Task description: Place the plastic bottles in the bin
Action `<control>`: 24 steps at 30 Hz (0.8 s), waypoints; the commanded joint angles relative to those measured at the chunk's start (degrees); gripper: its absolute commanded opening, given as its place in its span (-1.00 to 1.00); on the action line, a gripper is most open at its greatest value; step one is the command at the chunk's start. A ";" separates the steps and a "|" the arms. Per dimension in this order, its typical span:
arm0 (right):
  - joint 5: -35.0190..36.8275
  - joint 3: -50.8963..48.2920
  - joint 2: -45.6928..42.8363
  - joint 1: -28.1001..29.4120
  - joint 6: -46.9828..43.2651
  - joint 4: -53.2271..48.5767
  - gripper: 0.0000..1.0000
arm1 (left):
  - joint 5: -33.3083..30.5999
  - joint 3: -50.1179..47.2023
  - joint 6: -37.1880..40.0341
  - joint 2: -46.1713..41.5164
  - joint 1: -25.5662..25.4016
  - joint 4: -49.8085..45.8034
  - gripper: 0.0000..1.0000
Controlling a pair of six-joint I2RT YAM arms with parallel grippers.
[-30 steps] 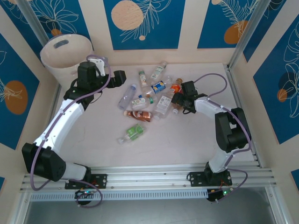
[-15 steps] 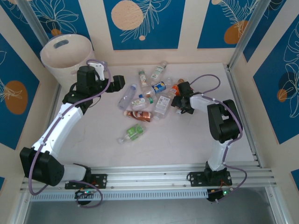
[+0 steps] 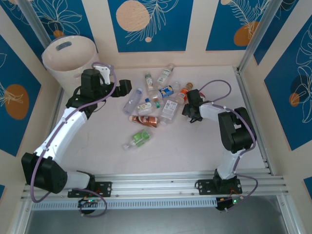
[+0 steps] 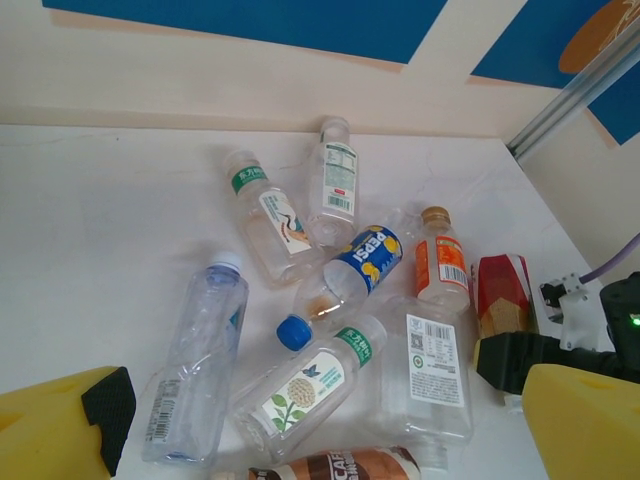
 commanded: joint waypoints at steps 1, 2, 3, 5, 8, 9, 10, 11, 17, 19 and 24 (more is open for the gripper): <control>0.88 -2.83 -3.62 0.34 -0.61 3.31 -0.02 | 2.17 -0.54 -0.65 0.95 -0.36 1.53 1.00; 0.84 -3.45 -4.23 0.32 -0.63 3.72 -0.05 | 2.33 -0.48 -0.76 0.99 -0.44 1.55 1.00; 0.77 -4.24 -4.89 0.38 -0.63 4.17 -0.10 | 2.58 -0.50 -0.80 1.12 -0.37 1.49 1.00; 0.87 -5.97 -6.23 0.63 -0.68 5.49 -0.18 | 3.11 -0.63 -0.86 1.14 -0.37 1.58 1.00; 0.82 -9.07 -8.89 1.02 -1.34 8.18 -0.28 | 4.46 -1.34 -0.43 0.90 -0.39 2.51 1.00; 0.58 -10.14 -9.99 1.13 -1.88 9.22 -0.30 | 4.47 -1.79 -0.42 0.73 -0.37 2.98 1.00; 0.38 -11.21 -11.07 1.30 -2.44 10.06 -0.33 | 4.40 -2.19 -0.42 0.65 -0.37 3.37 1.00; 0.08 -12.25 -12.18 1.50 -3.07 10.95 -0.36 | 4.59 -2.49 -0.50 0.64 -0.37 3.70 1.00; -10.06 -20.41 -22.70 2.15 -6.94 20.27 -0.44 | 14.74 -5.09 -4.63 3.22 -0.47 9.39 1.00; -16.45 -22.02 -25.92 2.11 -8.40 22.34 -0.44 | 19.03 -6.38 -7.80 4.73 -1.06 13.52 1.00; -24.52 -22.92 -30.34 2.70 -9.47 22.43 -0.44 | 23.81 -8.52 -12.93 7.72 -3.55 21.87 1.00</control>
